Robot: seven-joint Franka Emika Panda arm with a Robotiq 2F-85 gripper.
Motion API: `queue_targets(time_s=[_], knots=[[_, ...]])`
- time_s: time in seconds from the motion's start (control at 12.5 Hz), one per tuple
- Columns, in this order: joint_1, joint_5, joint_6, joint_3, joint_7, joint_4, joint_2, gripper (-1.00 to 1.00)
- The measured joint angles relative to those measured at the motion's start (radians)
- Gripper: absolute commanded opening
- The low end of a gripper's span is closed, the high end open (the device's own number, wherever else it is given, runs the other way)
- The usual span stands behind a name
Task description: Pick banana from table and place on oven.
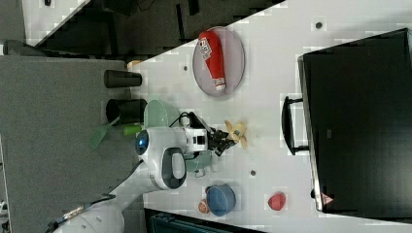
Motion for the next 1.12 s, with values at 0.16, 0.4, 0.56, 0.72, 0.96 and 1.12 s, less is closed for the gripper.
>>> queue_targets(time_s=[0.16,0.4,0.56,0.72,0.96,1.12], knots=[[-0.012,-0.005,-0.009,0.000,0.003,-0.027,-0.079,-0.50],[-0.018,-0.024,-0.143,0.005,0.007,0.016,-0.222,-0.50],[-0.025,-0.020,-0.246,0.012,0.007,0.055,-0.349,-0.50],[-0.023,0.006,-0.445,0.009,0.007,0.123,-0.471,-0.50],[-0.019,0.018,-0.698,-0.015,0.007,0.295,-0.540,-0.50],[-0.030,-0.001,-0.864,-0.034,0.007,0.398,-0.566,-0.50]])
